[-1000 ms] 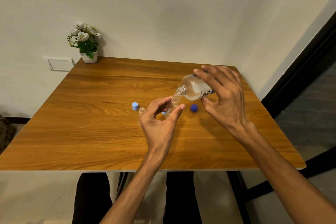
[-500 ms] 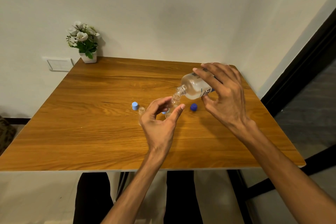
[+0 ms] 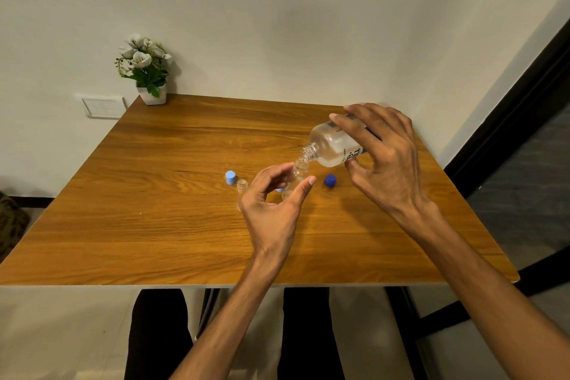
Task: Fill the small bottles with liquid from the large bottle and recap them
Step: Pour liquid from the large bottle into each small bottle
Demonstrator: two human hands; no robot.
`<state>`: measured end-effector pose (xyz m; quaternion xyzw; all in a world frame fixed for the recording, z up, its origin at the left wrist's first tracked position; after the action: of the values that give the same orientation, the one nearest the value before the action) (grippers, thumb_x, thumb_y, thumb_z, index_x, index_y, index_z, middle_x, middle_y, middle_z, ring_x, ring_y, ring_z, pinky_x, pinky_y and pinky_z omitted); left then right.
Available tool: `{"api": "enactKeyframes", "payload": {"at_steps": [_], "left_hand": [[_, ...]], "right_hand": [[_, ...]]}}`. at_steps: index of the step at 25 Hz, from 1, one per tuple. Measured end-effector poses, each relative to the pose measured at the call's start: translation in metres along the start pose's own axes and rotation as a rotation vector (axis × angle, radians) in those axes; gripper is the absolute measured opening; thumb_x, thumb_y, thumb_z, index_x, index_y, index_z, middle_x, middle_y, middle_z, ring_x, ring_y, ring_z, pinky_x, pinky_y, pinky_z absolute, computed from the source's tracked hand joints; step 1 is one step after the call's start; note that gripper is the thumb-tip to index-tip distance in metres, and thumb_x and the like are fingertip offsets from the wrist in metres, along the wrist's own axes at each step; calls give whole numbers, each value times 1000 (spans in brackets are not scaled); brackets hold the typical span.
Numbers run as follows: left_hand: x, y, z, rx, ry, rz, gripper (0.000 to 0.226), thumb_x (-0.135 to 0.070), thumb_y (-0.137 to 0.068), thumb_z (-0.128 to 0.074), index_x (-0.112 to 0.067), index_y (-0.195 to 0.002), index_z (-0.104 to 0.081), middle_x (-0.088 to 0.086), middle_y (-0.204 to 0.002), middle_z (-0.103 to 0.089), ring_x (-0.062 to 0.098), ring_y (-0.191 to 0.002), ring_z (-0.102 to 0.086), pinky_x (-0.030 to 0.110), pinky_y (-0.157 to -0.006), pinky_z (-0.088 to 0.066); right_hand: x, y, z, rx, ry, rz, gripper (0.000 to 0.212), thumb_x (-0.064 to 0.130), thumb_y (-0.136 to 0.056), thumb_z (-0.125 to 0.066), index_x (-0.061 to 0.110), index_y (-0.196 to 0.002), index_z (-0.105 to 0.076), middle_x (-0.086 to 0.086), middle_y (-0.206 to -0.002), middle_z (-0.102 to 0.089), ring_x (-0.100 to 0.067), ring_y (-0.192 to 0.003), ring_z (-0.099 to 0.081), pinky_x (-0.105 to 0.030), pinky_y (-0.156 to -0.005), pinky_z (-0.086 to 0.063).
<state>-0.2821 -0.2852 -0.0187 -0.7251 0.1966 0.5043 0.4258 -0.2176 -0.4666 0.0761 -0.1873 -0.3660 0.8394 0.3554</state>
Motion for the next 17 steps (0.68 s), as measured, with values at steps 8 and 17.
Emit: {"api": "enactKeyframes", "payload": {"at_steps": [8, 17], "left_hand": [[-1, 0, 1, 2, -5, -7, 40, -15, -75, -93, -7, -110, -77, 5, -102, -78, 21, -95, -74, 42, -82, -63], [1, 1, 2, 2, 3, -2, 40, -15, -75, -93, -8, -111, -77, 3, -102, -78, 19, -95, -74, 35, -82, -63]], "right_hand": [[1, -1, 2, 2, 12, 5, 68, 5, -75, -83, 10, -141, -65, -16, -142, -64, -38, -136, -56, -58, -113, -41], [2, -3, 3, -3, 24, 13, 68, 4, -75, -83, 11, -141, -65, -16, -142, -65, -38, -136, -56, -57, -113, -41]]}}
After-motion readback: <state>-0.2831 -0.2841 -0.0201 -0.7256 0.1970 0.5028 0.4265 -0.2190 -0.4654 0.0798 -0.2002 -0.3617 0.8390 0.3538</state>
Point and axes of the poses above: each hand's wrist, its own y-axis away from the middle knuckle, its own z-axis out of the back of the hand, x = y × z, the point moved 5 cm from there along -y, towards the middle knuckle
